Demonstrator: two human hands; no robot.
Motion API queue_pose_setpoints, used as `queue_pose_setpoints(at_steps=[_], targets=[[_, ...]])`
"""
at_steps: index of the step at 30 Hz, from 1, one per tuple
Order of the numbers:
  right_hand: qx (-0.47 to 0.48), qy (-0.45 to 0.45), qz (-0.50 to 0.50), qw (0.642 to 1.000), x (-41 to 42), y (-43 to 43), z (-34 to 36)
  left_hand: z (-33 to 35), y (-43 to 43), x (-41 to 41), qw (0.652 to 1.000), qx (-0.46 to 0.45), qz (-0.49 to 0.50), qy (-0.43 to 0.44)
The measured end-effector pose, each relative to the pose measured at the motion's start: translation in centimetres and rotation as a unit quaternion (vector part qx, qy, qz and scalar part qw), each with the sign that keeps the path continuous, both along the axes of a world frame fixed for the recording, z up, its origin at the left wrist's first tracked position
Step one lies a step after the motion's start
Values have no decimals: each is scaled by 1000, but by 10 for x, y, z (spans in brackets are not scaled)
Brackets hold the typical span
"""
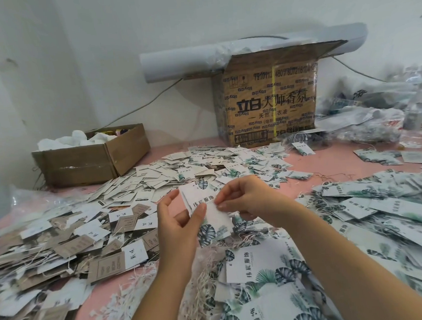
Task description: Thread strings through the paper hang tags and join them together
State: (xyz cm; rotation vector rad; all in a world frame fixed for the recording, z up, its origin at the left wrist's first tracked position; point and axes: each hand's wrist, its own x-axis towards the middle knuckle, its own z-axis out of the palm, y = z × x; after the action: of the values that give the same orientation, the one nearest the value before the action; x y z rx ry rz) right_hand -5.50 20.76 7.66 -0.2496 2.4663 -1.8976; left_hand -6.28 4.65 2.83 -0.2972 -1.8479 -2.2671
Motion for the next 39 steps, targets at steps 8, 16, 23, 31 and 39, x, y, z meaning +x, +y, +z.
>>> queue_pose_setpoints(at_steps=[8,16,23,31,39], targets=[[-111,17,41,993,5,4,9,11,3,4,982,130,-114,-78],[-166,-25,164,972,8,3,11,15,9,14,955,94,-270,-81],[-68,-22,127,989,8,5,11,13,7,10,967,90,-229,-73],[-62,-26,117,991,12,-2,15,12,10,13,962,73,-252,-75],[-10,-42,112,993,12,0,17,10,11,11,975,19,-214,-60]])
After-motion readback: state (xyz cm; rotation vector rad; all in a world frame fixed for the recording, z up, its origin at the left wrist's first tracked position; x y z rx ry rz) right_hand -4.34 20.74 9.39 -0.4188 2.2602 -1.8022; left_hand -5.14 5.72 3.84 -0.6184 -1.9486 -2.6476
